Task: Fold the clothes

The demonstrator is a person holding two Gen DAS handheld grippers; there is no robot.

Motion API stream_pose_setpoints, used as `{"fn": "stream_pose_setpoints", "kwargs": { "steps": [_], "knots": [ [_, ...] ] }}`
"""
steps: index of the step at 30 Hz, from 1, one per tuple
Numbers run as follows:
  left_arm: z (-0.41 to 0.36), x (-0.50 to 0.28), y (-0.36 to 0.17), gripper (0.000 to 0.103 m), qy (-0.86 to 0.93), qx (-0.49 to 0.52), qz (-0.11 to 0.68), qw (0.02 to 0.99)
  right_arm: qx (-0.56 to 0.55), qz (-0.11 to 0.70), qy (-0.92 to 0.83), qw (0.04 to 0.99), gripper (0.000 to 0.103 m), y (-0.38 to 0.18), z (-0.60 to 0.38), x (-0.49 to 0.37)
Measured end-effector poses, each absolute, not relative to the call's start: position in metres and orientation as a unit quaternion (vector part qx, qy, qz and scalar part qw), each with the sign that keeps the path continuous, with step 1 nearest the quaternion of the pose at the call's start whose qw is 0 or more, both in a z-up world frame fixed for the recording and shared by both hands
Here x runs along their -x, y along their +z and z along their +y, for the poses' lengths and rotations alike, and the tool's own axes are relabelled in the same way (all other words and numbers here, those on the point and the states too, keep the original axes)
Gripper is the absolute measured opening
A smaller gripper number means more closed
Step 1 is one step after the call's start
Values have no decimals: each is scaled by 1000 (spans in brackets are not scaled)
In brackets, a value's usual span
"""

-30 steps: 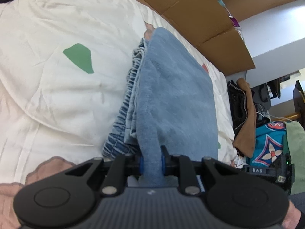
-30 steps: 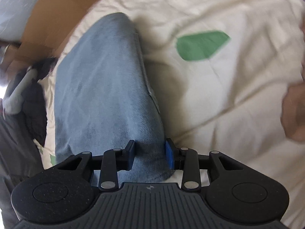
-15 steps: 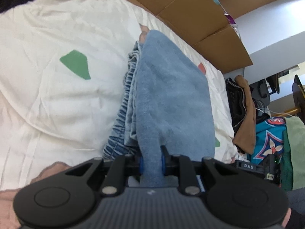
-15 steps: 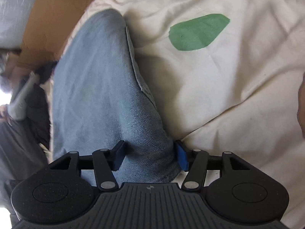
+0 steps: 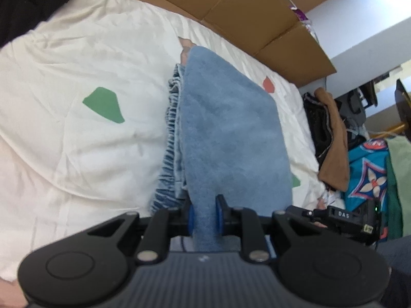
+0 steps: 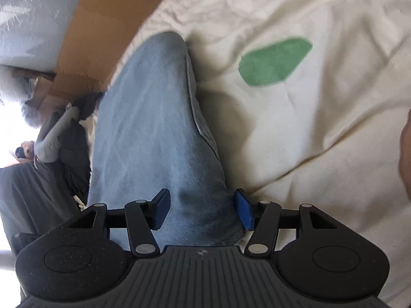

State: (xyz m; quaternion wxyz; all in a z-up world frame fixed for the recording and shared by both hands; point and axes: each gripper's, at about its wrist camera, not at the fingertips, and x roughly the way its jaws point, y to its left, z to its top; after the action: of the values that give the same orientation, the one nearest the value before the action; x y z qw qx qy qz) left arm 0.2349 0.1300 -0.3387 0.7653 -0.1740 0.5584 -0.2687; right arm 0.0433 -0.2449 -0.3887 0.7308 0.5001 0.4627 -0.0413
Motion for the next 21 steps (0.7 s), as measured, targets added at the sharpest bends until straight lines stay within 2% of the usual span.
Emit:
{"fn": "stream_pose_setpoints", "kwargs": {
  "steps": [3,5,9,11,14,21],
  "knots": [
    [130,-234,-336,28,-263,147,561,771,-475,475,-40,740,58,-391,-235,-48],
    [132,-234,-337,42,-260,139,558,775,-465,476,-40,746,55,-390,-232,-49],
    [134,-235,-347,47,-266,146,559,772,-449,482,-39,751,36,-385,-234,-49],
    [134,-236,-356,60,-266,153,560,769,-446,491,-41,747,31,-380,-237,-52],
    [136,-238,-368,64,-269,182,562,761,-432,505,-46,746,28,-371,-238,-59],
    [143,-230,-392,60,-275,244,548,751,-412,512,-45,752,25,-350,-242,-63]
  ]
}}
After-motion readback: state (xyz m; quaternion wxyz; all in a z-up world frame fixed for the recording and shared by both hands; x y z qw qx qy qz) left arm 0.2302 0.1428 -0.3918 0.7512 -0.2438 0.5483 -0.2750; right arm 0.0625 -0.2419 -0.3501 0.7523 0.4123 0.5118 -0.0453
